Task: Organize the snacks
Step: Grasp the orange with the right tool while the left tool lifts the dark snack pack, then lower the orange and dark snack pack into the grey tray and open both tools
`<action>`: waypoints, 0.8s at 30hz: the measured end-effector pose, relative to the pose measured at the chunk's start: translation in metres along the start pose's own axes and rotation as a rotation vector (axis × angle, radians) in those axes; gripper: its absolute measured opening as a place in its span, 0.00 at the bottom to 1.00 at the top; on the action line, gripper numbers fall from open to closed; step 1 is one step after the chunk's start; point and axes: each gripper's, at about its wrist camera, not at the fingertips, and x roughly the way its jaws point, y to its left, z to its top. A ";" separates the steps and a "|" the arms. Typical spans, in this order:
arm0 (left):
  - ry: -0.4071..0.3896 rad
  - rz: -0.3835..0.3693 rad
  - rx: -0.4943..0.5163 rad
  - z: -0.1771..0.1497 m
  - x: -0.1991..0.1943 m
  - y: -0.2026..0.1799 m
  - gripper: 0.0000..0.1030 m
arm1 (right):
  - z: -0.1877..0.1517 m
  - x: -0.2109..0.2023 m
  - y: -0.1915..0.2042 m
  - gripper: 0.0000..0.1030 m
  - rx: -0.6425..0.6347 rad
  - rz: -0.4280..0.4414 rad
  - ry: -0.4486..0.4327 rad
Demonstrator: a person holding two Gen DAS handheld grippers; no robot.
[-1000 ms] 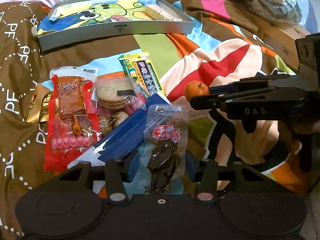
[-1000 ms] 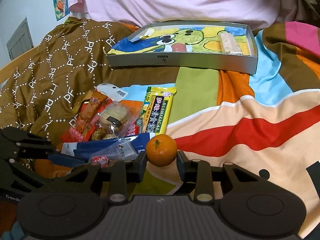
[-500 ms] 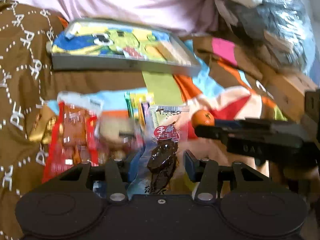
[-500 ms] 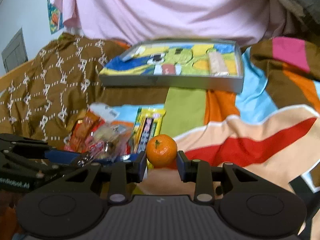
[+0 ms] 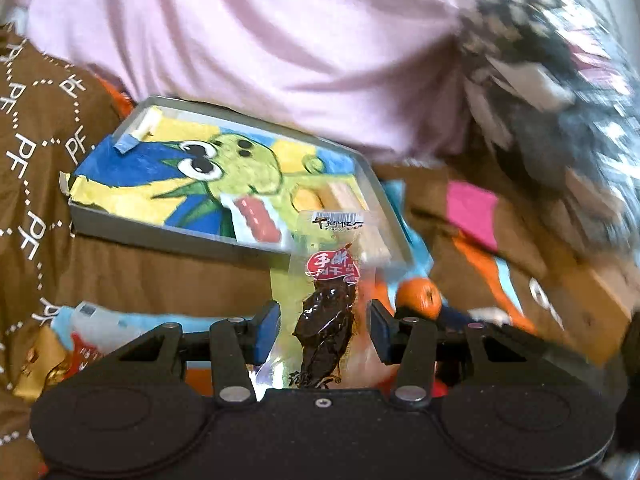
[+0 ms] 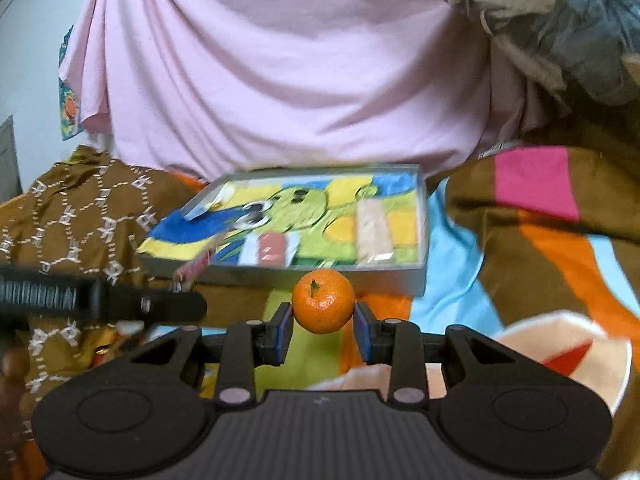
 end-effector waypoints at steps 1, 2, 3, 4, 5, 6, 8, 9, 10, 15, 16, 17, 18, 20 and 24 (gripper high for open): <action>-0.010 0.007 -0.022 0.005 0.005 0.001 0.48 | 0.001 0.006 -0.001 0.36 -0.004 -0.005 -0.011; -0.021 0.015 -0.040 0.010 0.009 0.002 0.48 | 0.003 0.011 -0.001 0.36 -0.004 -0.006 -0.021; -0.029 0.027 -0.051 0.016 0.015 0.002 0.48 | 0.005 0.016 -0.002 0.36 -0.006 -0.007 -0.035; -0.038 0.041 -0.055 0.022 0.020 0.003 0.48 | 0.006 0.021 -0.002 0.36 -0.011 -0.011 -0.048; -0.047 0.056 -0.055 0.027 0.024 0.003 0.48 | 0.008 0.025 -0.001 0.36 -0.018 -0.015 -0.058; -0.054 0.073 -0.053 0.033 0.031 0.004 0.48 | 0.009 0.030 0.000 0.36 -0.029 -0.017 -0.072; -0.065 0.100 -0.056 0.043 0.040 0.007 0.48 | 0.012 0.038 0.002 0.36 -0.050 -0.019 -0.089; -0.069 0.115 -0.061 0.048 0.045 0.009 0.48 | 0.014 0.043 0.004 0.36 -0.058 -0.023 -0.094; -0.071 0.126 -0.069 0.052 0.050 0.011 0.48 | 0.015 0.048 0.005 0.36 -0.059 -0.022 -0.099; -0.059 0.192 -0.113 0.068 0.075 0.028 0.49 | 0.014 0.071 0.014 0.36 -0.060 -0.004 -0.099; -0.049 0.207 -0.120 0.069 0.081 0.031 0.49 | 0.013 0.075 0.015 0.36 -0.056 -0.001 -0.095; -0.040 0.221 -0.126 0.070 0.085 0.034 0.49 | 0.012 0.078 0.016 0.36 -0.052 0.003 -0.089; -0.033 0.233 -0.133 0.070 0.090 0.037 0.49 | 0.011 0.081 0.017 0.36 -0.044 0.010 -0.078; -0.018 0.250 -0.143 0.070 0.099 0.043 0.49 | 0.008 0.086 0.018 0.36 -0.026 0.019 -0.069; 0.001 0.279 -0.137 0.067 0.112 0.048 0.49 | 0.009 0.089 0.019 0.36 -0.015 0.022 -0.065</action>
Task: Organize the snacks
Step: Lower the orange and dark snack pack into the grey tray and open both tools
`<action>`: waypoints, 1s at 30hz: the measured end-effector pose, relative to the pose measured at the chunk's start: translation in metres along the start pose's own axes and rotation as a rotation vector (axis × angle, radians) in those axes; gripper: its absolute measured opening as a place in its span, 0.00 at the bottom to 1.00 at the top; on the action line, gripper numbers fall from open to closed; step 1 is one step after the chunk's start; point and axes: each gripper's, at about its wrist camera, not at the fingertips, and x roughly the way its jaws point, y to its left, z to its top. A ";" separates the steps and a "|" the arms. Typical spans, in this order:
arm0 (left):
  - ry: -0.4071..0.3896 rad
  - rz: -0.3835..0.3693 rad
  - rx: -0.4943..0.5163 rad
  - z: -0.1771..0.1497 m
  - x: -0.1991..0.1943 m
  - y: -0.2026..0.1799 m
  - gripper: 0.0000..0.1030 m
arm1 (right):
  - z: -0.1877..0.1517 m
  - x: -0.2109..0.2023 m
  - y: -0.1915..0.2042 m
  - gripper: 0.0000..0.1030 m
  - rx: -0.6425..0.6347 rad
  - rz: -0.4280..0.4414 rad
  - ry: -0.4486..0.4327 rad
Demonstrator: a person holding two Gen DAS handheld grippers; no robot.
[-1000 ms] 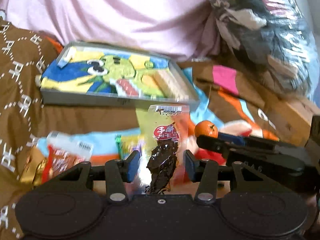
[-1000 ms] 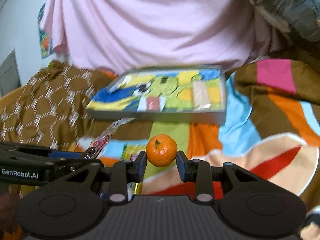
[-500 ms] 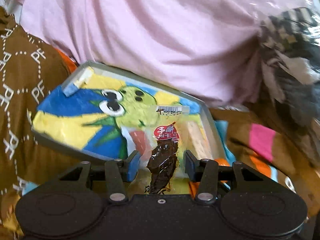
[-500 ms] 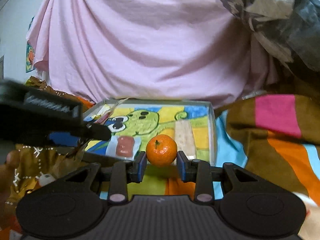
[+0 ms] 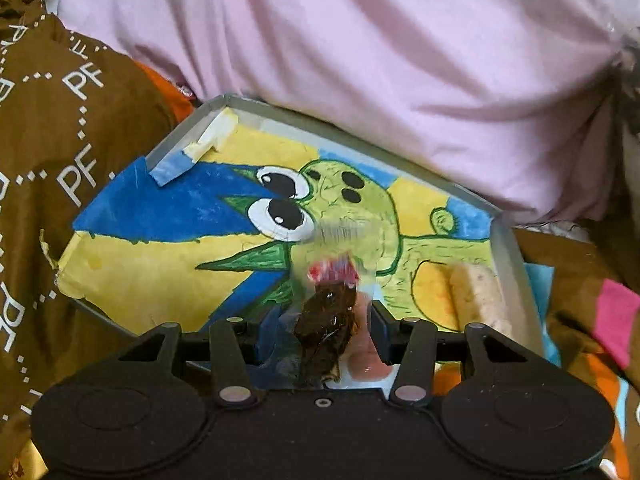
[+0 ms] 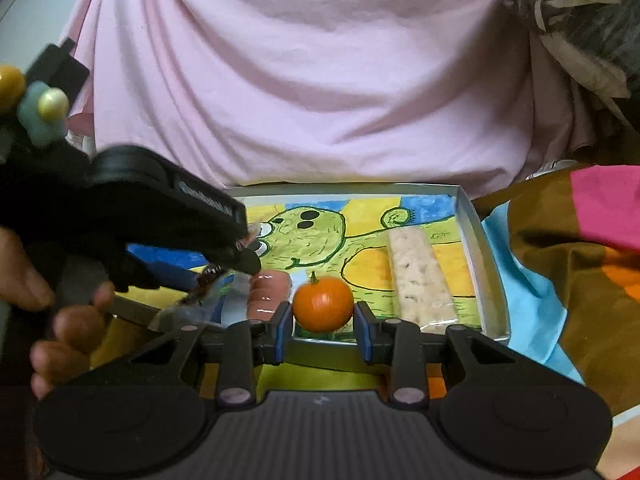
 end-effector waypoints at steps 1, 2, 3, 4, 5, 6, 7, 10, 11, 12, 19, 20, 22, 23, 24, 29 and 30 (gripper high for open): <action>0.004 0.002 0.000 -0.001 0.002 0.000 0.49 | 0.000 0.001 0.000 0.36 0.003 0.000 -0.001; 0.005 0.005 0.001 -0.002 0.003 0.001 0.50 | 0.000 0.000 0.001 0.37 0.005 0.001 -0.002; 0.007 0.007 0.000 -0.003 0.003 0.002 0.52 | 0.000 0.000 0.001 0.39 0.003 0.000 -0.004; 0.007 0.009 -0.002 -0.003 0.003 0.002 0.53 | 0.000 -0.001 0.002 0.40 0.000 0.000 -0.007; 0.004 0.011 -0.006 -0.004 0.002 0.002 0.56 | 0.000 -0.001 0.003 0.42 -0.004 0.000 -0.011; -0.001 0.013 -0.010 -0.004 0.000 0.003 0.60 | 0.000 -0.001 0.004 0.45 -0.009 0.000 -0.013; -0.005 0.014 -0.013 -0.004 -0.002 0.004 0.62 | 0.000 -0.003 0.005 0.47 -0.016 0.000 -0.016; -0.025 0.015 -0.011 -0.004 -0.013 0.005 0.74 | 0.003 -0.007 0.008 0.57 -0.029 -0.005 -0.033; -0.034 0.017 -0.008 -0.004 -0.018 0.006 0.77 | 0.003 -0.009 0.009 0.61 -0.030 -0.007 -0.039; -0.042 0.018 -0.006 -0.004 -0.023 0.007 0.82 | 0.005 -0.012 0.010 0.66 -0.032 -0.009 -0.047; -0.112 0.018 -0.008 -0.007 -0.062 0.013 0.97 | 0.011 -0.037 0.014 0.88 -0.033 -0.033 -0.099; -0.120 0.016 -0.004 -0.008 -0.068 0.014 0.99 | 0.011 -0.041 0.015 0.90 -0.033 -0.037 -0.106; -0.139 0.015 0.007 -0.011 -0.081 0.016 0.99 | 0.012 -0.051 0.017 0.94 -0.032 -0.044 -0.121; -0.147 0.016 0.016 -0.012 -0.088 0.017 0.99 | 0.012 -0.056 0.018 0.95 -0.031 -0.044 -0.132; -0.154 0.017 0.022 -0.014 -0.095 0.017 0.99 | 0.013 -0.062 0.019 0.96 -0.029 -0.046 -0.140; -0.191 0.026 0.056 -0.022 -0.128 0.024 0.99 | 0.015 -0.086 0.023 1.00 -0.038 -0.061 -0.173; -0.195 0.027 0.062 -0.024 -0.135 0.026 0.99 | 0.015 -0.090 0.024 1.00 -0.041 -0.061 -0.177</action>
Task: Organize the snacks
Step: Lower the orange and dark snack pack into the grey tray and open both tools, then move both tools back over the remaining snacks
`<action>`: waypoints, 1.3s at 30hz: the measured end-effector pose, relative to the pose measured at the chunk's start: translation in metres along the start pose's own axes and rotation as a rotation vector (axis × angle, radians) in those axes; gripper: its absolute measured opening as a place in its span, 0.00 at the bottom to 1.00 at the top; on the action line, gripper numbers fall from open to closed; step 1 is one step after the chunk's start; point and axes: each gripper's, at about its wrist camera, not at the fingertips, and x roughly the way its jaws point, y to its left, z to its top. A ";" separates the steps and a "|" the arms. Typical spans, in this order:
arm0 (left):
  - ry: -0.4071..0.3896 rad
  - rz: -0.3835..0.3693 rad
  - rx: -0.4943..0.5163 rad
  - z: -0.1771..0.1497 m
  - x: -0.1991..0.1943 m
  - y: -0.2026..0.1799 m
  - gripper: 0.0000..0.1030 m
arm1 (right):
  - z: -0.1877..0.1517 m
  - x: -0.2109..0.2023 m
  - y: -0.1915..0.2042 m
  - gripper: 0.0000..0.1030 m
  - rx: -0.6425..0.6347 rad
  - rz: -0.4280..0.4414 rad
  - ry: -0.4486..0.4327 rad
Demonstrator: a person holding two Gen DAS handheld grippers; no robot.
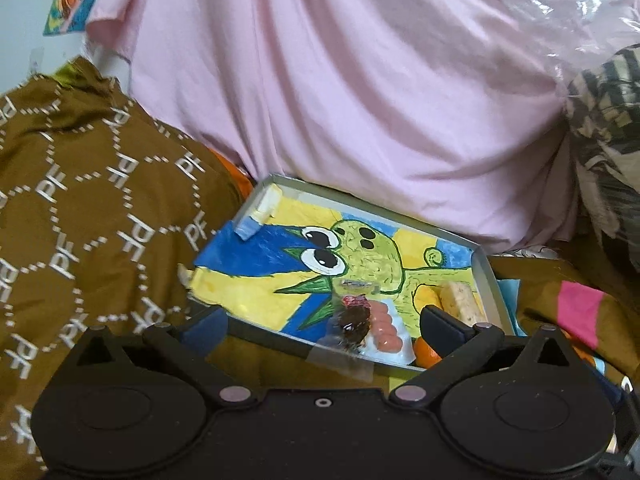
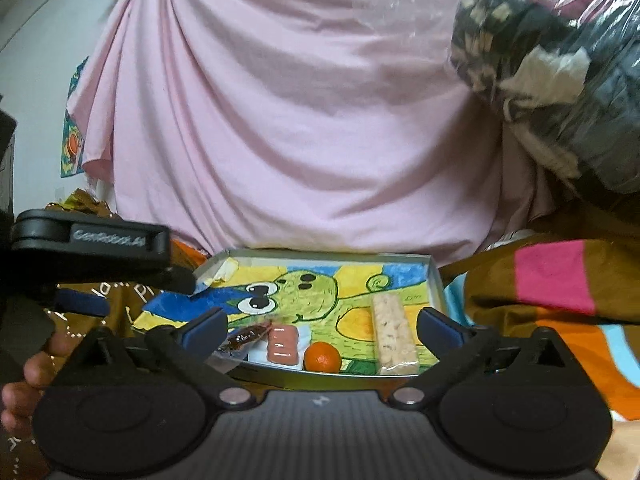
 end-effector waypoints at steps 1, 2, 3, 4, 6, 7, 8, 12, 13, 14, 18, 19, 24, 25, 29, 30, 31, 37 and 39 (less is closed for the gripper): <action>-0.005 0.000 0.004 -0.001 -0.006 0.002 0.99 | 0.001 -0.005 0.001 1.00 -0.003 0.001 -0.006; -0.008 0.001 0.008 -0.002 -0.012 0.003 0.99 | 0.002 -0.010 0.002 1.00 -0.005 0.001 -0.010; -0.012 0.003 0.013 -0.003 -0.018 0.005 0.99 | 0.003 -0.016 0.003 1.00 -0.008 0.003 -0.015; -0.016 0.004 0.017 -0.004 -0.026 0.007 0.99 | 0.003 -0.021 0.005 1.00 -0.010 0.005 -0.018; -0.020 0.008 0.027 -0.008 -0.038 0.010 0.99 | 0.003 -0.031 0.007 1.00 -0.010 0.009 -0.022; -0.020 0.011 0.030 -0.009 -0.042 0.012 0.99 | 0.002 -0.037 0.009 1.00 -0.012 0.013 -0.020; -0.020 0.013 0.035 -0.012 -0.049 0.014 0.99 | 0.001 -0.042 0.011 1.00 -0.016 0.017 -0.018; -0.014 0.026 0.060 -0.024 -0.068 0.024 0.99 | -0.005 -0.065 0.020 1.00 -0.040 0.034 -0.001; -0.012 0.030 0.064 -0.027 -0.073 0.027 0.99 | -0.006 -0.069 0.023 1.00 -0.045 0.037 0.003; -0.008 0.034 0.068 -0.030 -0.078 0.031 0.99 | -0.009 -0.074 0.025 1.00 -0.049 0.042 0.008; 0.014 0.050 0.086 -0.044 -0.092 0.044 0.99 | -0.015 -0.090 0.036 1.00 -0.053 0.062 0.032; 0.019 0.055 0.090 -0.047 -0.095 0.048 0.99 | -0.017 -0.093 0.038 1.00 -0.053 0.067 0.040; 0.053 0.062 0.107 -0.064 -0.104 0.066 0.99 | -0.028 -0.106 0.049 1.00 -0.061 0.095 0.105; 0.060 0.061 0.111 -0.067 -0.105 0.069 0.99 | -0.031 -0.109 0.051 1.00 -0.071 0.098 0.124; 0.088 0.060 0.115 -0.079 -0.107 0.081 0.99 | -0.040 -0.114 0.058 1.00 -0.079 0.117 0.200; 0.096 0.058 0.117 -0.082 -0.107 0.083 0.99 | -0.043 -0.114 0.059 1.00 -0.077 0.123 0.225; 0.104 0.056 0.121 -0.085 -0.107 0.085 0.99 | -0.045 -0.114 0.060 1.00 -0.076 0.126 0.245; 0.148 0.040 0.184 -0.100 -0.104 0.091 0.99 | -0.060 -0.104 0.069 1.00 -0.114 0.138 0.358; 0.162 0.031 0.207 -0.105 -0.103 0.094 0.99 | -0.065 -0.099 0.071 1.00 -0.126 0.137 0.385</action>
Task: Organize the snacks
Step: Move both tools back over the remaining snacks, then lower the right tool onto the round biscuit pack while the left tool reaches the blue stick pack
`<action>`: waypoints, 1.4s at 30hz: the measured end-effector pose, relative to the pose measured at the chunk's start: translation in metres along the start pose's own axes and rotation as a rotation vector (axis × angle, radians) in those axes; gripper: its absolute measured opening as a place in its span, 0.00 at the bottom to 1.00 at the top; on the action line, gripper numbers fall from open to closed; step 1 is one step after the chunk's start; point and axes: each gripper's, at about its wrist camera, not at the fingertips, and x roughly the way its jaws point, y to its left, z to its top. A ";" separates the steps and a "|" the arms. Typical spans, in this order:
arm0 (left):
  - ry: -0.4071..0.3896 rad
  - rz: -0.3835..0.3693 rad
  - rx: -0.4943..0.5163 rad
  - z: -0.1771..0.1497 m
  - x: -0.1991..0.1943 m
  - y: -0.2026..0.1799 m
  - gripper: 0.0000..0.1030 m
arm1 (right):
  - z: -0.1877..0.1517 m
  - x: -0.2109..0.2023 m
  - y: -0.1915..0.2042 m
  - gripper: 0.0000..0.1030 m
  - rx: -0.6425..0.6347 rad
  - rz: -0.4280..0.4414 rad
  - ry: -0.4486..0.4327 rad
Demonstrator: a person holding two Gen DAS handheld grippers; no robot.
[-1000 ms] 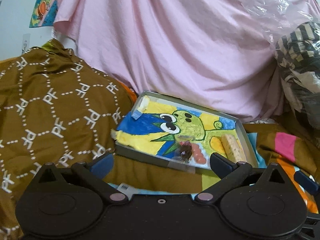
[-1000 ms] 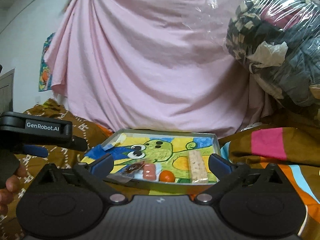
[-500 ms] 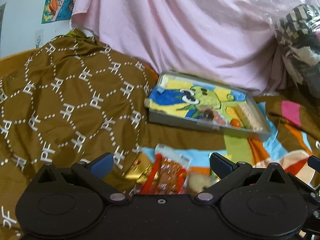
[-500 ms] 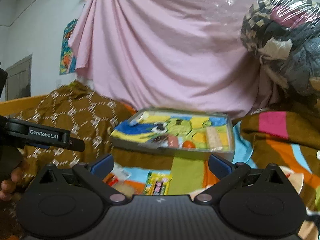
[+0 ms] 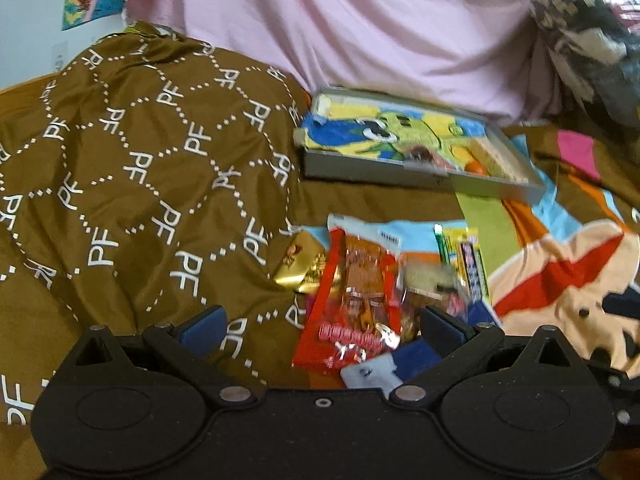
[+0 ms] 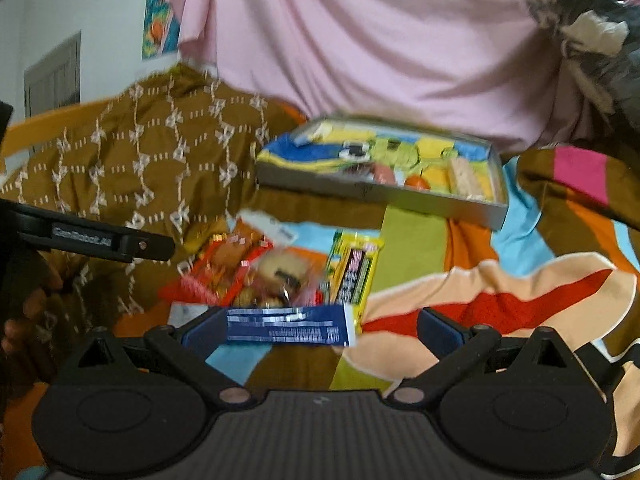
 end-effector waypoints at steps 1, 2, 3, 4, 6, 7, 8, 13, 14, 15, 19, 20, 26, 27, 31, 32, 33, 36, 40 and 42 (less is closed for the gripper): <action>0.004 -0.002 0.007 -0.002 0.001 0.000 0.99 | -0.001 0.002 0.001 1.00 -0.002 0.001 0.010; 0.010 -0.006 0.014 -0.003 0.002 0.001 0.99 | -0.002 0.005 0.001 1.00 -0.003 0.003 0.022; 0.017 -0.009 0.019 -0.005 0.003 0.001 0.99 | -0.003 0.008 0.002 1.00 -0.004 0.003 0.033; 0.024 -0.012 0.022 -0.006 0.004 0.002 0.99 | -0.003 0.010 0.002 1.00 -0.005 0.003 0.043; 0.034 -0.018 0.023 -0.008 0.006 0.004 0.99 | -0.005 0.014 0.003 1.00 -0.006 0.004 0.062; 0.037 -0.023 0.023 -0.010 0.007 0.005 0.99 | -0.005 0.016 0.003 1.00 -0.005 0.005 0.069; 0.042 -0.028 0.025 -0.011 0.008 0.006 0.99 | -0.005 0.018 0.002 1.00 -0.003 0.006 0.077; 0.066 -0.039 0.054 -0.014 0.015 0.005 0.99 | -0.003 0.027 -0.001 1.00 0.010 0.008 0.098; 0.068 -0.042 0.063 -0.014 0.016 0.005 0.99 | -0.002 0.029 -0.002 1.00 0.011 0.004 0.099; 0.072 -0.049 0.076 -0.014 0.017 0.004 0.99 | -0.002 0.030 -0.004 1.00 0.013 0.000 0.100; 0.087 -0.079 0.149 -0.015 0.024 -0.001 0.99 | 0.003 0.038 -0.015 1.00 0.036 -0.004 0.096; 0.089 -0.085 0.168 -0.016 0.025 -0.003 0.99 | 0.005 0.040 -0.018 1.00 0.041 0.001 0.093; 0.076 -0.138 0.280 -0.021 0.026 -0.017 0.99 | 0.017 0.058 -0.024 1.00 -0.011 0.075 0.040; 0.076 -0.145 0.298 -0.021 0.027 -0.019 0.99 | 0.019 0.062 -0.024 1.00 -0.027 0.104 0.024; 0.088 -0.206 0.322 -0.018 0.032 -0.025 0.99 | 0.027 0.079 -0.020 1.00 -0.079 0.199 -0.011; 0.090 -0.222 0.321 -0.018 0.033 -0.026 0.99 | 0.028 0.084 -0.019 1.00 -0.093 0.213 -0.016; 0.090 -0.234 0.321 -0.017 0.034 -0.026 0.99 | 0.030 0.091 -0.018 1.00 -0.110 0.225 -0.017; 0.092 -0.262 0.334 -0.017 0.039 -0.029 0.99 | 0.034 0.107 -0.017 1.00 -0.127 0.255 -0.004; 0.114 -0.299 0.347 -0.017 0.048 -0.031 0.99 | 0.035 0.122 -0.017 0.99 -0.140 0.275 0.011; 0.132 -0.329 0.342 -0.018 0.052 -0.031 0.99 | 0.035 0.128 -0.016 0.96 -0.145 0.281 0.016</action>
